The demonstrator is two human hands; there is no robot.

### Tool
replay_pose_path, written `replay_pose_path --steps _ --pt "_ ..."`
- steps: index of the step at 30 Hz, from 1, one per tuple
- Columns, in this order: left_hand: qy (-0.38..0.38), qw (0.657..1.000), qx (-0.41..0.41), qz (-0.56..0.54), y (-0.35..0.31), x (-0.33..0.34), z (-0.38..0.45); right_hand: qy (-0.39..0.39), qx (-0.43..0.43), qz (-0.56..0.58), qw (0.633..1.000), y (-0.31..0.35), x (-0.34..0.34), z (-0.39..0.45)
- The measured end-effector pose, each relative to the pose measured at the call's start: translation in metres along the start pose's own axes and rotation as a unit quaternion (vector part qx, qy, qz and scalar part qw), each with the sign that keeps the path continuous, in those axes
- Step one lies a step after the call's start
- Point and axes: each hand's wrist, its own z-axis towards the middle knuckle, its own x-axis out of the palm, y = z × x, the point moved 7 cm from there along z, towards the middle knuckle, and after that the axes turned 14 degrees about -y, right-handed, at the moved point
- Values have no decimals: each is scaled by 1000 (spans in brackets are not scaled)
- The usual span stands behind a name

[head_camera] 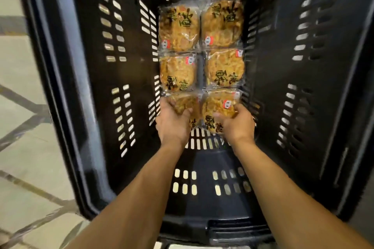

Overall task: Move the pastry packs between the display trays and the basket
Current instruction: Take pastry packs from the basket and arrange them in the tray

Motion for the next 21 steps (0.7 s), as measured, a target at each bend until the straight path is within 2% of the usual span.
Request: replay_pose_path --steps 3,5,8,11,16,21 --pt "7 998 40 -50 -36 -35 -18 29 -7 71 997 23 -36 -23" --pt "32 993 75 -90 -79 -73 -41 44 -3 167 985 55 -83 -52" --pt "44 980 133 -142 -153 -158 -97 99 10 308 946 107 -174 -117" --pt "65 958 191 -205 -226 -256 -168 130 -36 407 904 158 -277 -199" --pt "139 892 307 -301 -330 -386 -309 120 -153 516 834 210 -431 -357" --pt "268 810 417 -312 -382 -459 -461 85 -208 590 775 182 -545 -484"
